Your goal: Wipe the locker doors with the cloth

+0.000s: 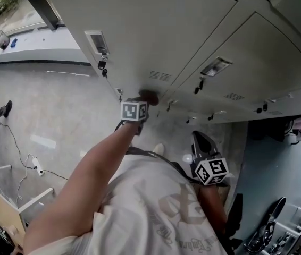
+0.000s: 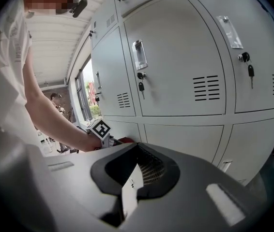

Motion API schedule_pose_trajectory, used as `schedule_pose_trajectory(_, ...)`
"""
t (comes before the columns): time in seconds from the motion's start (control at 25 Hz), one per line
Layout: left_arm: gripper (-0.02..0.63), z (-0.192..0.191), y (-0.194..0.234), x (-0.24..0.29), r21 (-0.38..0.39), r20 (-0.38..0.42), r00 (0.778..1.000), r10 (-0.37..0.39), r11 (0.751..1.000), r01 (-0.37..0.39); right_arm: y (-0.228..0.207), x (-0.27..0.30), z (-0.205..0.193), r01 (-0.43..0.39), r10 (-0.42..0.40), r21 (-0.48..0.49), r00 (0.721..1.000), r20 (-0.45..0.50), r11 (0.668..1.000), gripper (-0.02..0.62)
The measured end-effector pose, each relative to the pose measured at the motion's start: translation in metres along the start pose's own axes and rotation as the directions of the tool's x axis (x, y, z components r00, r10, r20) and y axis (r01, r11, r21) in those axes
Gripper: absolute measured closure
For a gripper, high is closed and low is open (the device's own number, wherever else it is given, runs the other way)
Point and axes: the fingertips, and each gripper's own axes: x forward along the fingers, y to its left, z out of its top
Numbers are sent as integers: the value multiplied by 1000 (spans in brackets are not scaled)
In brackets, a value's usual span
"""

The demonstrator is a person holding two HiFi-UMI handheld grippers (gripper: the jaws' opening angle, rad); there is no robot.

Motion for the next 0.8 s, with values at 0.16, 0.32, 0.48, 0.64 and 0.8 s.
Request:
schedule_pose_trajectory(0.16,555,-5,-16,13,-13,-2,1000,-11,1000,11,-15,-8,-2,-2,2,-6,1000,-8,1000,588)
schedule_pose_trajectory(0.32,555,-10,-30,23,-52,8,1000,-19,998,20,-28,-14,-4,-12,12,-19,1000,-26,1000,588)
schedule_pose_trajectory(0.48,555,-15,-47,35,-79,19,999,-51,996,53,-38,-15,-5,-23,22,-29,999,-42,999,588)
schedule_pose_trajectory(0.64,555,-23,-60,47,-24,-6,997,-76,997,75,-34,-11,-14,-59,56,-32,995,-86,998,588)
schedule_pose_trajectory(0.8,557,-26,-50,56,-52,-9,998,-69,996,69,-24,6,-21,-101,95,-39,986,-134,994,588)
